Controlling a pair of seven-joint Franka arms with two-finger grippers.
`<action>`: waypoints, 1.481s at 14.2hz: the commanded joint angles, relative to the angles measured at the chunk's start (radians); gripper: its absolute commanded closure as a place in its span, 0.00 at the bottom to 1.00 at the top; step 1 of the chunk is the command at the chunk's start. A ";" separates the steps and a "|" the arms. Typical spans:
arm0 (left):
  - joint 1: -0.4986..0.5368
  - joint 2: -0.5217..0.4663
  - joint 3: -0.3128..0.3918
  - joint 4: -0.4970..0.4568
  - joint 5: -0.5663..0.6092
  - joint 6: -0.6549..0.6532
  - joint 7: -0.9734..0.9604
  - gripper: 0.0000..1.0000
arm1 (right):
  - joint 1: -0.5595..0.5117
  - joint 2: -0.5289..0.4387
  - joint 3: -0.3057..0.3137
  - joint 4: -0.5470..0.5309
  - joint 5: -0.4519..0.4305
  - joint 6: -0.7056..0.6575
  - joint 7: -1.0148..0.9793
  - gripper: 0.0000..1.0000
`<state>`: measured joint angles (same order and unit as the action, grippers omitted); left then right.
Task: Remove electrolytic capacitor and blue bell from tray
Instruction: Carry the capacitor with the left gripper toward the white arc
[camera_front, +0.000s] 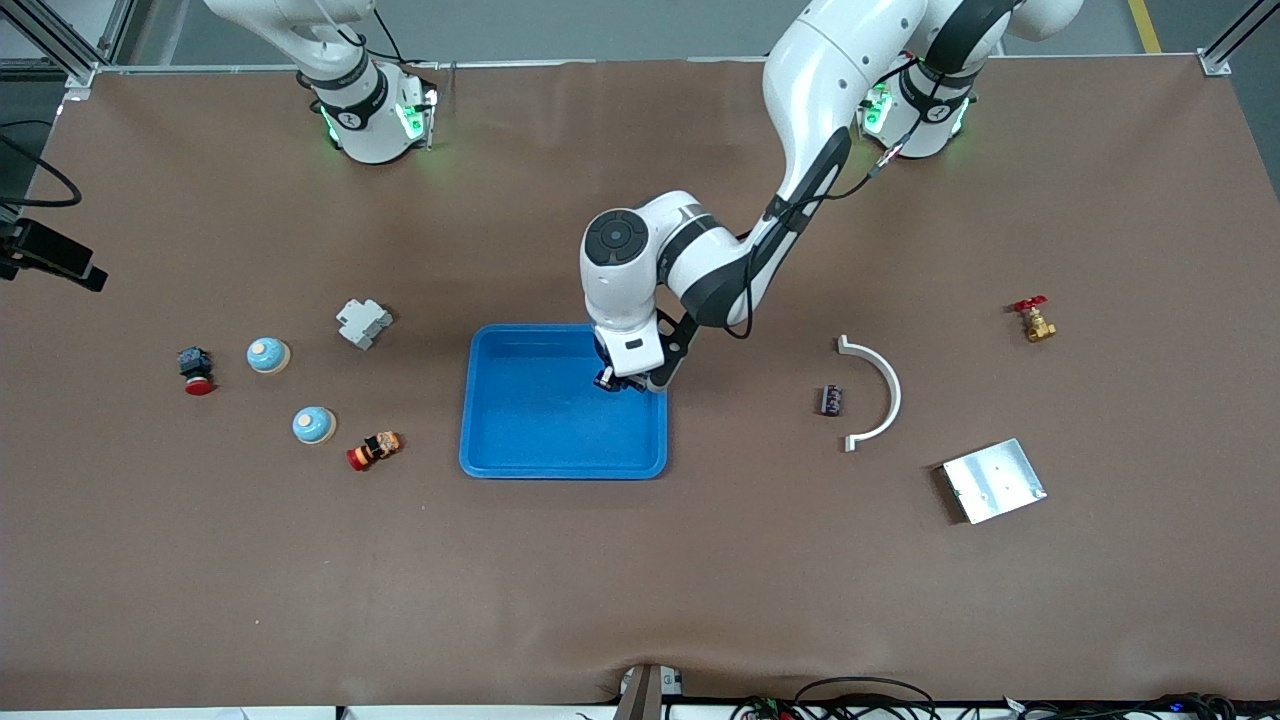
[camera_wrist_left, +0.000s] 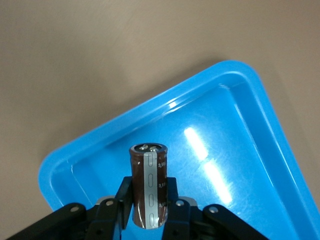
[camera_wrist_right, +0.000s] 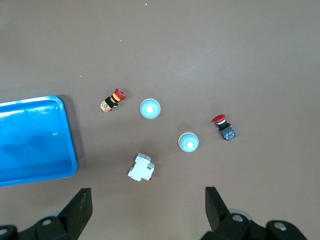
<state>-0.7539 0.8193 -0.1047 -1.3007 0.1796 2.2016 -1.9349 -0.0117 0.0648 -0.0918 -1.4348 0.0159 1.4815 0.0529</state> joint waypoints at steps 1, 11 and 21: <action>0.010 -0.046 0.005 -0.025 0.024 -0.048 0.129 1.00 | -0.014 0.004 0.007 0.017 0.010 -0.017 0.010 0.00; 0.229 -0.336 -0.038 -0.411 0.012 0.001 0.678 1.00 | -0.008 0.004 0.009 0.017 -0.002 -0.010 0.010 0.00; 0.687 -0.522 -0.209 -0.748 -0.055 0.159 1.474 1.00 | -0.011 0.003 0.009 0.016 0.001 -0.015 0.008 0.00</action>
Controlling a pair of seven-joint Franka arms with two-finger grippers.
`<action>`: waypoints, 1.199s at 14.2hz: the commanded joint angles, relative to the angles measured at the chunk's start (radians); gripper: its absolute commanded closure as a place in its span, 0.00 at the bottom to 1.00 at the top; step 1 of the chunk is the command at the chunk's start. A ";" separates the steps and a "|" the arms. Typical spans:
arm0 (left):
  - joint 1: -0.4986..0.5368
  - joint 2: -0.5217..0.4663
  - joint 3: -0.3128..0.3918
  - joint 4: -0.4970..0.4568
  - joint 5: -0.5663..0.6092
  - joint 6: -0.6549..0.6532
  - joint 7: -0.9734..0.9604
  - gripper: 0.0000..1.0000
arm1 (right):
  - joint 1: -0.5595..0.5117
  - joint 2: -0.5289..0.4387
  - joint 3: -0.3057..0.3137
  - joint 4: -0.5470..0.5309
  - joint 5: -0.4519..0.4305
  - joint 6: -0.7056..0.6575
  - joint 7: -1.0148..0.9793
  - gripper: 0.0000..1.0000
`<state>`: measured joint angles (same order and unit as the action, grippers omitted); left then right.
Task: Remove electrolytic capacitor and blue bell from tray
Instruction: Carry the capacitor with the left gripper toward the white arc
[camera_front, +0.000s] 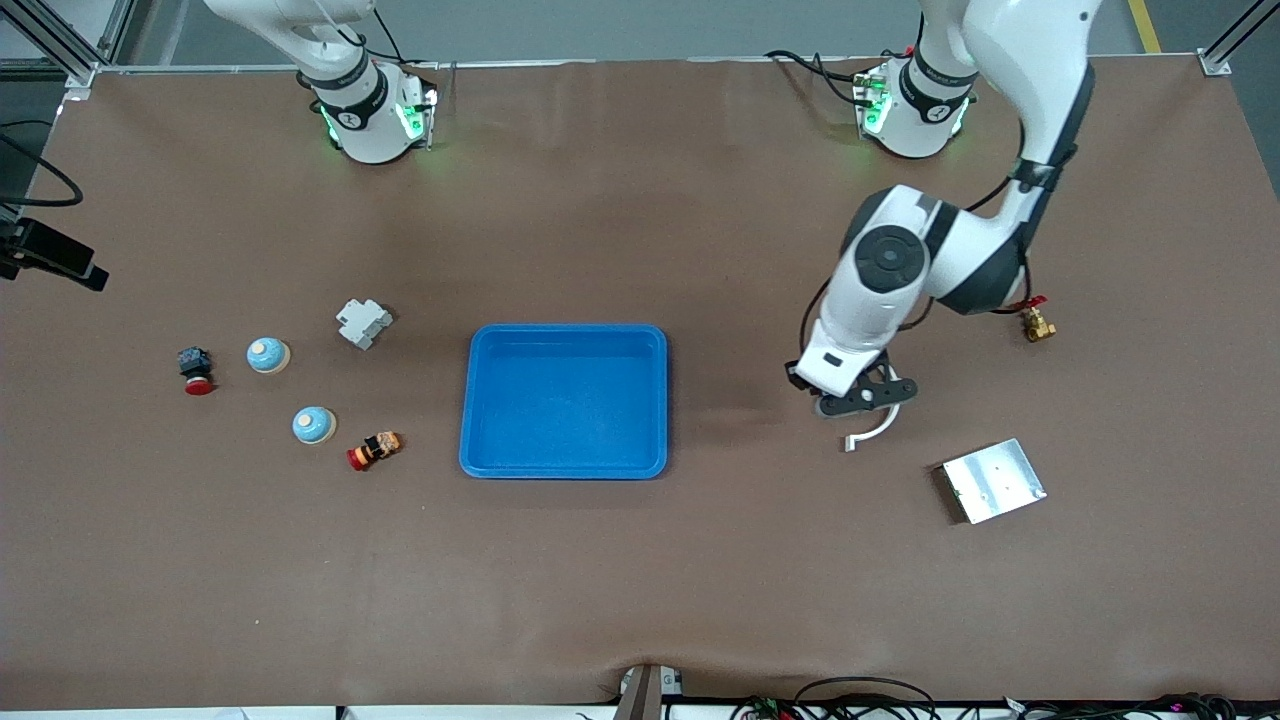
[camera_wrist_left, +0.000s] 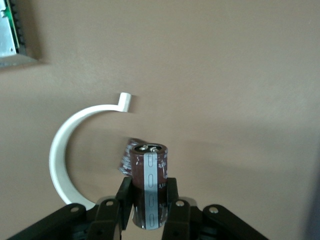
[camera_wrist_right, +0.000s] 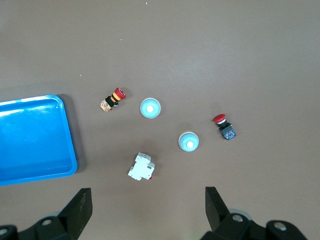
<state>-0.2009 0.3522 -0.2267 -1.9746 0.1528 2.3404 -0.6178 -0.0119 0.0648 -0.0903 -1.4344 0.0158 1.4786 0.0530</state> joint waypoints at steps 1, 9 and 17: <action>0.222 -0.062 -0.141 -0.104 -0.029 0.022 0.243 1.00 | -0.011 0.003 0.007 0.015 0.001 -0.012 0.008 0.00; 0.426 -0.090 -0.235 -0.207 -0.015 0.083 0.477 1.00 | -0.014 0.003 0.006 0.014 0.001 -0.014 0.007 0.00; 0.538 -0.064 -0.235 -0.308 0.114 0.298 0.498 1.00 | -0.011 0.004 0.007 0.014 0.003 -0.012 0.010 0.00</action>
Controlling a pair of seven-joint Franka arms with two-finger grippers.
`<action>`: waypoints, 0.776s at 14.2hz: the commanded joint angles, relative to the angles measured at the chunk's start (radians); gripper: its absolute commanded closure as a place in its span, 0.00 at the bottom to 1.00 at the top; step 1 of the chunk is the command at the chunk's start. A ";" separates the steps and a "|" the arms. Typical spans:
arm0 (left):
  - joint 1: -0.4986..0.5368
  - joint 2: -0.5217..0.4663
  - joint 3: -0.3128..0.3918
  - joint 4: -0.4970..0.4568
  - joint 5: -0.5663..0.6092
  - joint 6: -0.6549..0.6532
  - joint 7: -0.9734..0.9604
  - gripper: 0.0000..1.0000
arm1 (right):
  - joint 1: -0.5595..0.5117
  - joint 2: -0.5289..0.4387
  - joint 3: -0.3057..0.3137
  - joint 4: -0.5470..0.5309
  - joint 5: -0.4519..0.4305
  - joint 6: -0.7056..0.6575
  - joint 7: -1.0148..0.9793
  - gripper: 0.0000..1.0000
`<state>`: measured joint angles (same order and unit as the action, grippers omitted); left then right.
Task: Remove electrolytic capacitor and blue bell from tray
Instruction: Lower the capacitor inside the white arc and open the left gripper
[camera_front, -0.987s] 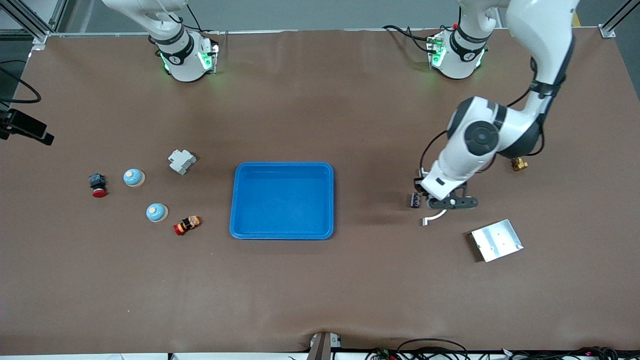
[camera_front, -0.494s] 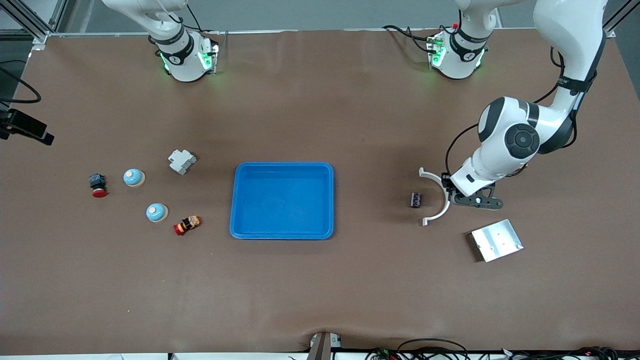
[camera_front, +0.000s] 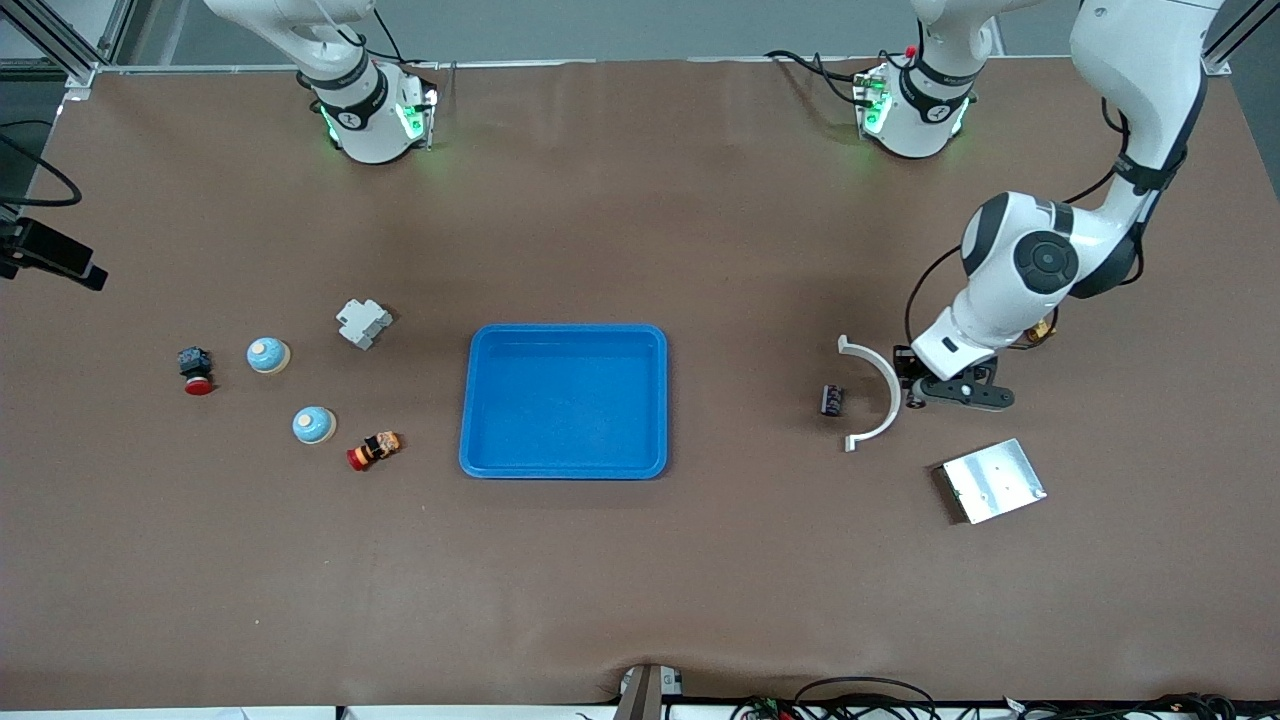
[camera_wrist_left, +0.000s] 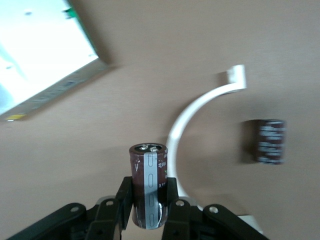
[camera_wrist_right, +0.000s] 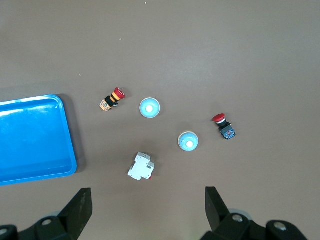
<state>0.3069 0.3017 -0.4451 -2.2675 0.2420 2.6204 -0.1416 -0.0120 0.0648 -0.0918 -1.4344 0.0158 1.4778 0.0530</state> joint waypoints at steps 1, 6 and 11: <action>0.035 0.000 -0.017 -0.014 0.025 0.018 0.034 1.00 | -0.011 0.003 0.009 0.015 0.003 -0.013 0.010 0.00; 0.067 0.066 -0.015 0.000 0.026 0.020 0.079 1.00 | -0.013 0.004 0.009 0.014 0.003 -0.010 0.010 0.00; 0.069 0.093 -0.012 0.008 0.025 0.020 0.082 1.00 | -0.025 0.006 0.007 0.012 0.009 -0.011 0.008 0.00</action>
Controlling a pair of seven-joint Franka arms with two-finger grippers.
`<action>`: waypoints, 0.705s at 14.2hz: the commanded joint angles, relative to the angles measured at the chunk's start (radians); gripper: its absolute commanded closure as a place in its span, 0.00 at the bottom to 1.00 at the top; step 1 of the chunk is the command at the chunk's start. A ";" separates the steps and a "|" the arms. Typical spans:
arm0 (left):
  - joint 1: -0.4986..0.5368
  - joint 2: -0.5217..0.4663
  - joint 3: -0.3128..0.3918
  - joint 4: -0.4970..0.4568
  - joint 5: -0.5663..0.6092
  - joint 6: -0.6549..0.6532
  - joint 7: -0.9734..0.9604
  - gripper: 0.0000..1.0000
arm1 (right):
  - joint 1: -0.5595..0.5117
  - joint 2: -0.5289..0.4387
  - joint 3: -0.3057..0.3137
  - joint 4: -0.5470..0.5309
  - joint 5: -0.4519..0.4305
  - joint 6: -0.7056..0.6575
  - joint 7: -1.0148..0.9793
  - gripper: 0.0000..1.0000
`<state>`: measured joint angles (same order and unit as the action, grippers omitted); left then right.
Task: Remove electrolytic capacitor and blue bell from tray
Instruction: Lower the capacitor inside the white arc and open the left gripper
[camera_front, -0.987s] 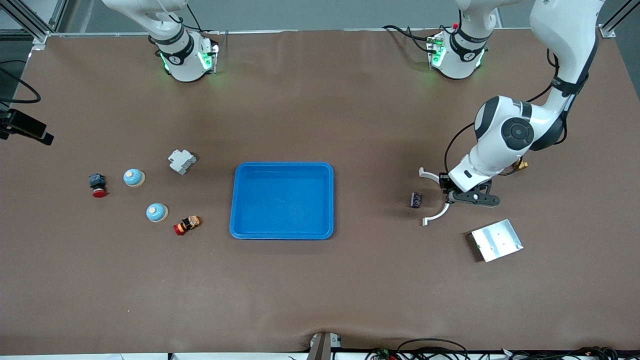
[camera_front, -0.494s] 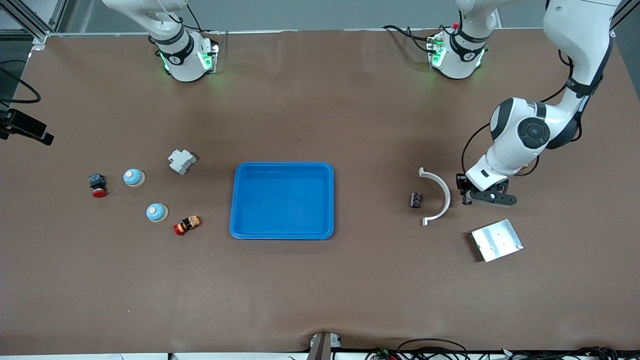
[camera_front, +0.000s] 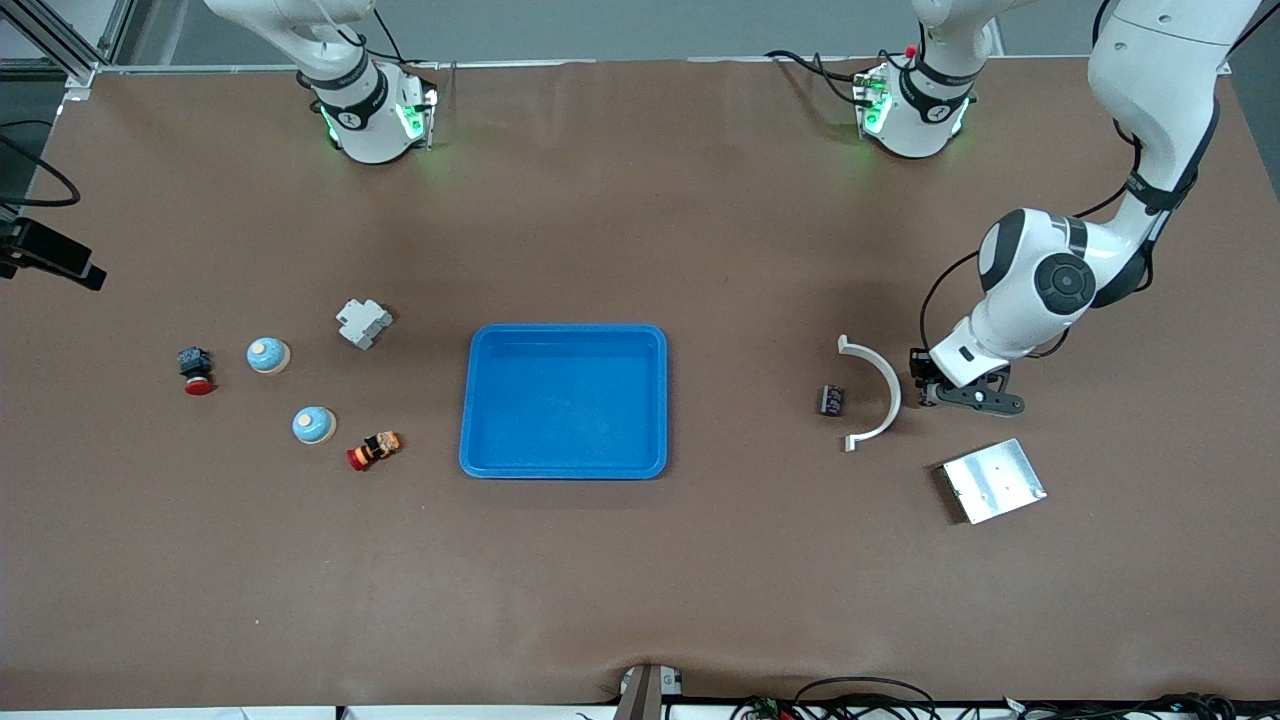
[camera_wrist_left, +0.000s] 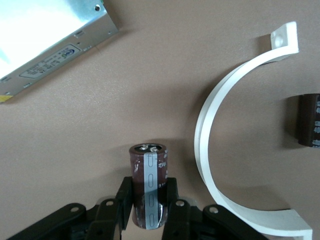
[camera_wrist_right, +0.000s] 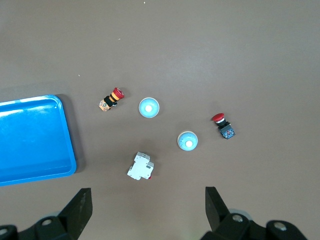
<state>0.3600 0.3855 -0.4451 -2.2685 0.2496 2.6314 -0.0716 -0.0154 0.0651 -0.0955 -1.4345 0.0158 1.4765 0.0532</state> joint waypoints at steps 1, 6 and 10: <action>0.016 0.012 -0.012 0.009 0.017 0.009 0.012 1.00 | -0.020 0.004 0.011 0.012 0.009 -0.012 0.008 0.00; 0.016 0.023 -0.011 0.009 0.017 0.010 0.012 1.00 | -0.021 0.004 0.011 0.012 0.009 -0.012 0.010 0.00; 0.034 0.032 -0.011 0.009 0.019 0.010 0.012 1.00 | -0.021 0.004 0.011 0.012 0.009 -0.012 0.010 0.00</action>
<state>0.3745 0.4049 -0.4448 -2.2658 0.2496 2.6315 -0.0716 -0.0168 0.0652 -0.0967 -1.4345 0.0158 1.4764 0.0533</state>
